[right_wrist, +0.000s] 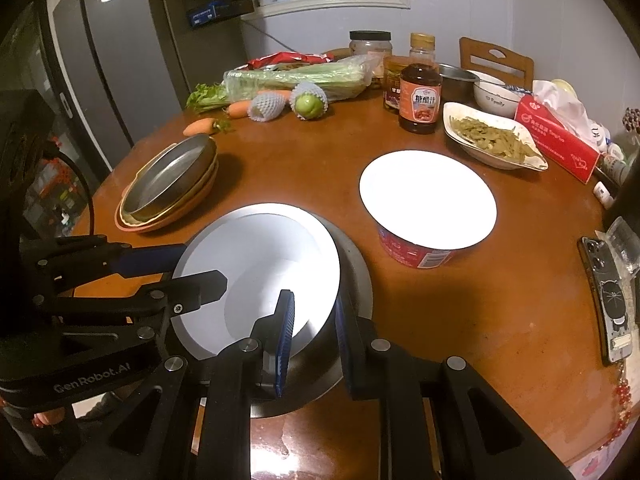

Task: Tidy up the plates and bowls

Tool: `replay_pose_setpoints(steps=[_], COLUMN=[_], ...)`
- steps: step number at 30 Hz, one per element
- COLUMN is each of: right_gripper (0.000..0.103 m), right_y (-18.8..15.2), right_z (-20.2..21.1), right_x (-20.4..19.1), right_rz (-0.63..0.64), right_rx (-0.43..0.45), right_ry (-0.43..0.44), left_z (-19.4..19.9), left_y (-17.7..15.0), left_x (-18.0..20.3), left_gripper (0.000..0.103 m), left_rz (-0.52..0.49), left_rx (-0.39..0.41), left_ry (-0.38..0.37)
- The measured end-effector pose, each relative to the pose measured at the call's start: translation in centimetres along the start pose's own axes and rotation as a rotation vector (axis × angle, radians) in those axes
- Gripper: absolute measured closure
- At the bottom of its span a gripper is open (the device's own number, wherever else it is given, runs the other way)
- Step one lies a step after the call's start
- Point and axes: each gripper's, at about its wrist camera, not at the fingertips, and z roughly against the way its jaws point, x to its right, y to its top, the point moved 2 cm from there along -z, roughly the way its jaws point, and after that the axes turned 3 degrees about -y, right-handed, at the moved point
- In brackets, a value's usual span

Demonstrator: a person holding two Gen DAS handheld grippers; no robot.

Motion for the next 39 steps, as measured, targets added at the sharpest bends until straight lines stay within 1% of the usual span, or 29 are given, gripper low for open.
replay_pose_setpoints(steps=[7, 10, 19, 27, 39], right_gripper=[0.081, 0.081, 0.08, 0.071, 0.068], right_y=[0.1, 0.2, 0.2, 0.4, 1.4], right_z=[-0.2, -0.2, 0.0, 0.9, 1.7], right_x=[0.0, 0.0, 0.1, 0.4, 1.7], right_rz=[-0.007, -0.006, -0.009, -0.024, -0.057], right_rx=[-0.006, -0.003, 0.007, 0.036, 0.069], right_ry=[0.007, -0.007, -0.012, -0.02, -0.04], left_z=[0.4, 0.6, 1.1, 2.1, 2.3], left_y=[0.1, 0.1, 0.2, 0.6, 2.1], left_x=[-0.4, -0.5, -0.4, 0.1, 0.2], left_gripper=[0.064, 0.064, 0.064, 0.064, 0.062], left_rz=[0.012, 0.018, 0.014, -0.002, -0.004], left_rx=[0.014, 0.02, 0.037, 0.071, 0.09], left_ry=[-0.018, -0.03, -0.037, -0.037, -0.006])
